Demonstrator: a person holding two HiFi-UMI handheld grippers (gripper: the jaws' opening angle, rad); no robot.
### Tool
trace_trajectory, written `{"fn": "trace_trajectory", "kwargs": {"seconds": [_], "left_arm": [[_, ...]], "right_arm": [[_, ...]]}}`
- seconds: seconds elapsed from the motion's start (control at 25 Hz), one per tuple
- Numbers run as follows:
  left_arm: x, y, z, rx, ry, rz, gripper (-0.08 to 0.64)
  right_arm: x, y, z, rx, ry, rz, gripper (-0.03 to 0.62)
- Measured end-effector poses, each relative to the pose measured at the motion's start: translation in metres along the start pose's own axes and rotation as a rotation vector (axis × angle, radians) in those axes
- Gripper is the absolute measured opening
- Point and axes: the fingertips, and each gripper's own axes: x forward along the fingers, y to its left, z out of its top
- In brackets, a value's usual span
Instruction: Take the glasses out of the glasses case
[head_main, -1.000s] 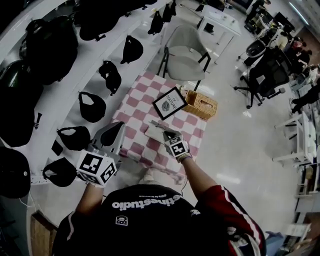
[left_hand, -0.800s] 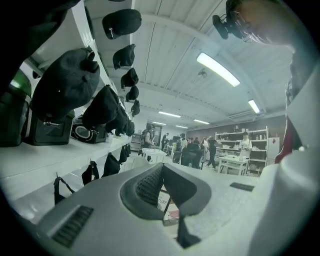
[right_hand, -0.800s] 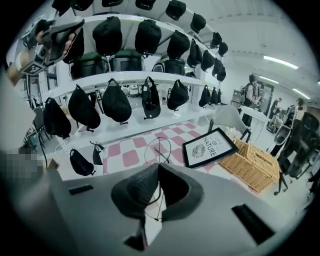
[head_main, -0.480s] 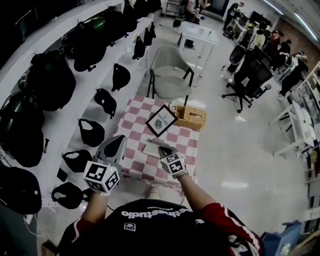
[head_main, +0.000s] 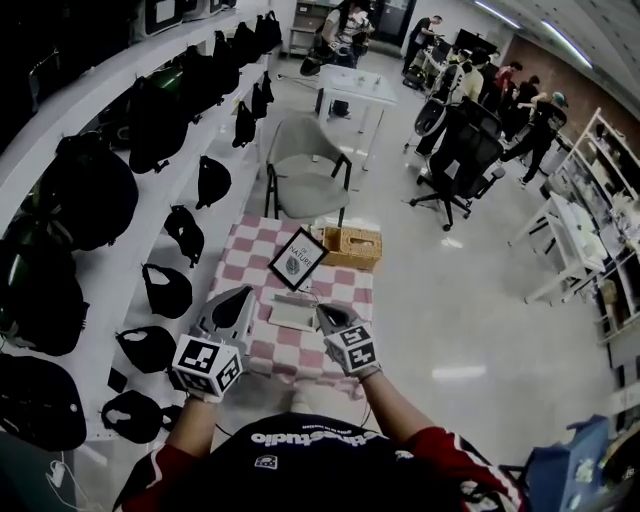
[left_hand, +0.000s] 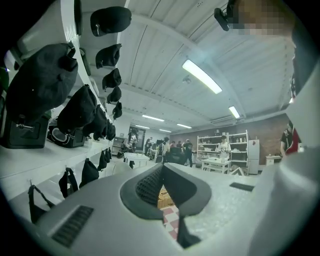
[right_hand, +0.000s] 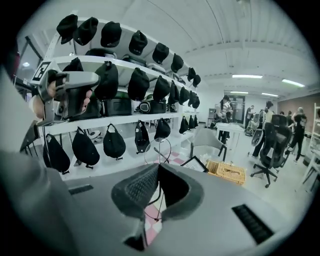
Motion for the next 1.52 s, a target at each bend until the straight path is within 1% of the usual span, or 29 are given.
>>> {"fn": "trace_trajectory", "kwargs": {"seconds": [0.24,0.36,0.44,0.56,1.04,1.28,1.52], "left_arm": [[-0.009,-0.007,-0.001,-0.030,-0.013,-0.025,0.005],[-0.017,-0.013,0.001,-0.033,-0.022,-0.037,0.005],[-0.025,-0.016,0.002,-0.033,-0.030,-0.040,0.005],[-0.039,-0.021,0.001,-0.035,-0.037,-0.041,0.005],[-0.093,-0.038,-0.008,-0.057,-0.045,-0.053,0.005],[-0.105,-0.051,-0.008,-0.052,-0.046,-0.075,0.005],[-0.111,-0.062,0.007,-0.028,-0.079,-0.100,0.005]], "right_arm": [[-0.039,0.014,0.026,-0.038,-0.060,-0.042,0.012],[-0.055,0.022,0.039,-0.062,-0.090,-0.063,0.012],[-0.063,0.028,0.042,-0.086,-0.099,-0.080,0.012],[-0.077,0.038,0.043,-0.096,-0.117,-0.097,0.012],[-0.136,0.074,0.049,-0.059,-0.215,-0.157,0.012],[-0.170,0.085,0.068,-0.041,-0.308,-0.194,0.012],[-0.203,0.089,0.087,-0.015,-0.406,-0.238,0.012]]}}
